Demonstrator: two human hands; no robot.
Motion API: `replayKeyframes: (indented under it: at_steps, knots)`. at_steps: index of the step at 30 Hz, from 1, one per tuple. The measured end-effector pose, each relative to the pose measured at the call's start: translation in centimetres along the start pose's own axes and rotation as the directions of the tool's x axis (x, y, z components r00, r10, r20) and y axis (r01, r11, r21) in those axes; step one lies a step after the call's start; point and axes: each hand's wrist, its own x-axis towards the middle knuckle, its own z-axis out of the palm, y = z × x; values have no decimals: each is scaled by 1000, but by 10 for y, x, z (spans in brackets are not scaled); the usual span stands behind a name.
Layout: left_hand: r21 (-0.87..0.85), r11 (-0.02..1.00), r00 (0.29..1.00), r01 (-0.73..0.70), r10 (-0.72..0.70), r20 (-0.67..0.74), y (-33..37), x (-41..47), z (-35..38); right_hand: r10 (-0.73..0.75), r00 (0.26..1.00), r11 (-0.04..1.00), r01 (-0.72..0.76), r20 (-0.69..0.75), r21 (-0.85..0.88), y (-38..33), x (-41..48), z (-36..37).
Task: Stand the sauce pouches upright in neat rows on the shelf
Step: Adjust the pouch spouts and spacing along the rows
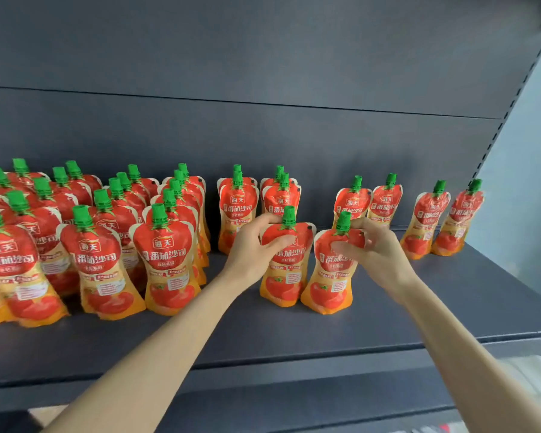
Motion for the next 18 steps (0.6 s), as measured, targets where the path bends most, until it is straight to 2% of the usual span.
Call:
replayKeyframes:
  at_steps: [4,11,14,16,18]
  knots:
    - [1,1000,999,-3,3,-54,-5,-5,-23,-39,998,999,41,-57,30,-6,1,25]
    - [52,999,991,-2,9,-133,-20,-7,-54,-72,997,995,75,-40,69,-16,20,77]
    - [7,998,972,66,-63,-228,-34,-16,-50,-14,997,986,27,-82,162,-6,18,86]
    - [-10,992,960,123,-121,-254,-49,-28,-40,33,998,974,-21,-50,225,4,8,89]
    - [-45,984,950,172,-177,-257,-63,-41,-29,47,999,976,-42,-17,214,19,-3,92]
